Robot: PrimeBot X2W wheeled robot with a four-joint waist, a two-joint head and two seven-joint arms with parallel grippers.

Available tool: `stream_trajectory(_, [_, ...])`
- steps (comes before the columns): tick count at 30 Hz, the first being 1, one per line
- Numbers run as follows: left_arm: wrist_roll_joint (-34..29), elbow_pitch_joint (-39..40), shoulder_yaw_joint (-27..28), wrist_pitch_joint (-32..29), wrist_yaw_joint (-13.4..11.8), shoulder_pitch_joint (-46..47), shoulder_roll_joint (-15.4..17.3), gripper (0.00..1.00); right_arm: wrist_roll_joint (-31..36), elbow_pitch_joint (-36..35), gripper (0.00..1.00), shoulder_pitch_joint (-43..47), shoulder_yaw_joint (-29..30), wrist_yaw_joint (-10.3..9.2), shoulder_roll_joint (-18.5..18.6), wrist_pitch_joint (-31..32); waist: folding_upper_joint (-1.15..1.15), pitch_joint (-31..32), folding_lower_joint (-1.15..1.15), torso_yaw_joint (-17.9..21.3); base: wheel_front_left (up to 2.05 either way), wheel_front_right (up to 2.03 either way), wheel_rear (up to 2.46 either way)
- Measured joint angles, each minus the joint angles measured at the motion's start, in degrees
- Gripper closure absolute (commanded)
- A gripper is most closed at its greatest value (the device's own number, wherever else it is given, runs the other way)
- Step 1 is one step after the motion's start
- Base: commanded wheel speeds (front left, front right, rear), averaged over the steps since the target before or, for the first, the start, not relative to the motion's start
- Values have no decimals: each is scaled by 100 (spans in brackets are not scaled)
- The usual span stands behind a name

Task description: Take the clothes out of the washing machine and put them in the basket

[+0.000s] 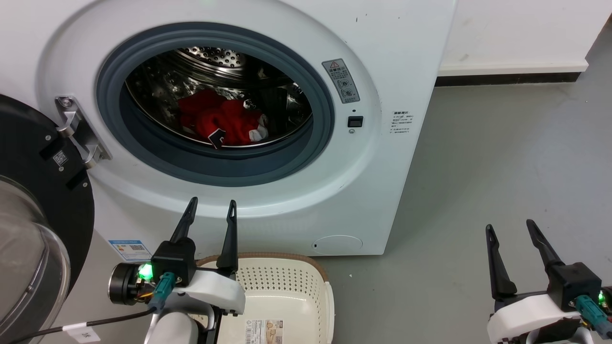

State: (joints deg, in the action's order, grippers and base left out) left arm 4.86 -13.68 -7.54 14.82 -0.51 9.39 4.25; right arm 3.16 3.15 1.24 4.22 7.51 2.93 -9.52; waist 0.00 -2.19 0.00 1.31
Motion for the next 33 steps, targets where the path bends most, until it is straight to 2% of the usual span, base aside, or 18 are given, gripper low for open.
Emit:
stream_trajectory(23, [-74,-93,-8,25,26,7,-93,0,59,54,0,0,23,0,0,-10,0,-76,0,-56,0,0,0])
stream_trajectory(33, [-52,-246,29,25,-54,399,-114,0,-1,23,0,-156,-69,0,0,-53,0,-376,0,10,0,0,0])
